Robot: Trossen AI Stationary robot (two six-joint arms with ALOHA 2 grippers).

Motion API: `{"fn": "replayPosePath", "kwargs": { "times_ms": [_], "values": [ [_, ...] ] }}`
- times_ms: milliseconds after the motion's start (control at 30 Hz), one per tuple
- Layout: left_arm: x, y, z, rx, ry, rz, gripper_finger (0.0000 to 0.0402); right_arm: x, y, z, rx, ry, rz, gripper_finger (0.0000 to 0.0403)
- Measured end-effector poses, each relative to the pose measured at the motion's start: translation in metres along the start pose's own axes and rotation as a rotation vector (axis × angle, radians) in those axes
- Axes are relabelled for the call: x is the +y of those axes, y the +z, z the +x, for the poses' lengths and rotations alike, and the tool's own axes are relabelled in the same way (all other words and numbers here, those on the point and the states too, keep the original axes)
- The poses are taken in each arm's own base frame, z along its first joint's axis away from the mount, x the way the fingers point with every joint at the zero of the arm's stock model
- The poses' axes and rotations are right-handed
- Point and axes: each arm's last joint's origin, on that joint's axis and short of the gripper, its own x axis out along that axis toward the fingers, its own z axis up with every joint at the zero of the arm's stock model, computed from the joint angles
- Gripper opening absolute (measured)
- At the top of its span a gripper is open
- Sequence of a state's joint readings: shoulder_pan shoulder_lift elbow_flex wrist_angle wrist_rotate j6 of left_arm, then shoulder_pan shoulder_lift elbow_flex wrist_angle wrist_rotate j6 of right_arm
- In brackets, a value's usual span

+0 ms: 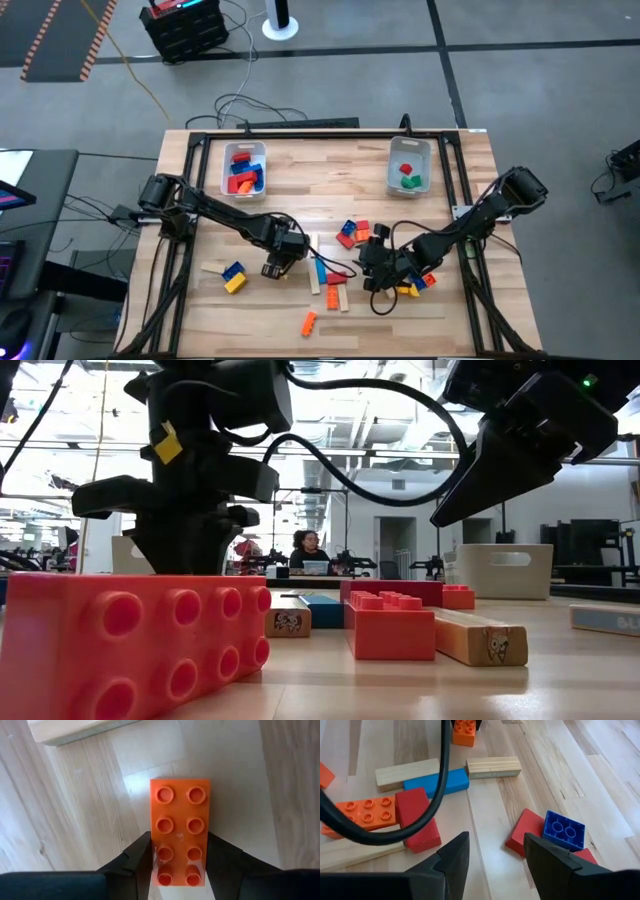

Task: Sort blocks by size
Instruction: Put the large orange game piece into the white bin

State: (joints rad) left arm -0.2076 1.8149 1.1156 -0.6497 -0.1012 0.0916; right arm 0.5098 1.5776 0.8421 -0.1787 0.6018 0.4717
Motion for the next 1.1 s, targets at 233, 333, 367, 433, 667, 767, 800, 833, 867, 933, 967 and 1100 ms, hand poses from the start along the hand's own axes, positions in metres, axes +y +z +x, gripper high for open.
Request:
{"fn": "replayPosePath", "kwargs": {
  "times_ms": [233, 333, 367, 433, 667, 767, 800, 833, 867, 933, 967, 1100],
  "values": [
    [0.003, -0.003, -0.01, 0.002, 0.057, 0.009, 0.0138, 0.0, 0.0, 0.0, 0.0, -0.001, 0.0, 0.0214],
    [0.013, -0.008, -0.032, -0.021, 0.126, -0.011, 0.0138, 0.0, 0.0, 0.0, 0.003, -0.004, -0.004, 0.0214],
    [0.018, -0.011, -0.039, -0.025, 0.145, -0.025, 0.0138, -0.001, -0.001, 0.0, 0.002, -0.012, -0.007, 0.0214],
    [0.03, -0.018, -0.056, -0.037, 0.172, -0.072, 0.0138, -0.001, -0.001, -0.001, -0.009, -0.045, -0.015, 0.0214],
    [0.077, -0.057, -0.105, -0.106, 0.351, -0.286, 0.0139, 0.001, -0.003, -0.004, -0.031, -0.085, -0.032, 0.0214],
    [0.095, -0.083, -0.111, -0.103, 0.411, -0.4, 0.0144, 0.001, -0.003, -0.004, -0.031, -0.085, -0.031, 0.0214],
    [0.1, -0.092, -0.112, -0.094, 0.431, -0.439, 0.0144, 0.001, -0.003, -0.004, -0.032, -0.085, -0.031, 0.0214],
    [0.104, -0.101, -0.11, -0.083, 0.457, -0.475, 0.0144, 0.001, -0.003, -0.004, -0.032, -0.085, -0.031, 0.0214],
    [0.109, -0.11, -0.109, -0.076, 0.479, -0.514, 0.0143, 0.001, -0.003, -0.004, -0.032, -0.085, -0.031, 0.0214],
    [0.117, -0.128, -0.105, -0.064, 0.523, -0.603, 0.0143, 0.001, -0.003, -0.004, -0.032, -0.085, -0.03, 0.0214],
    [0.12, -0.137, -0.101, -0.057, 0.538, -0.648, 0.0143, 0.001, -0.003, -0.004, -0.033, -0.085, -0.03, 0.0214],
    [0.131, -0.164, -0.088, -0.033, 0.575, -0.806, 0.0157, 0.001, -0.003, -0.004, -0.036, -0.083, -0.027, 0.0214]
  ]
}}
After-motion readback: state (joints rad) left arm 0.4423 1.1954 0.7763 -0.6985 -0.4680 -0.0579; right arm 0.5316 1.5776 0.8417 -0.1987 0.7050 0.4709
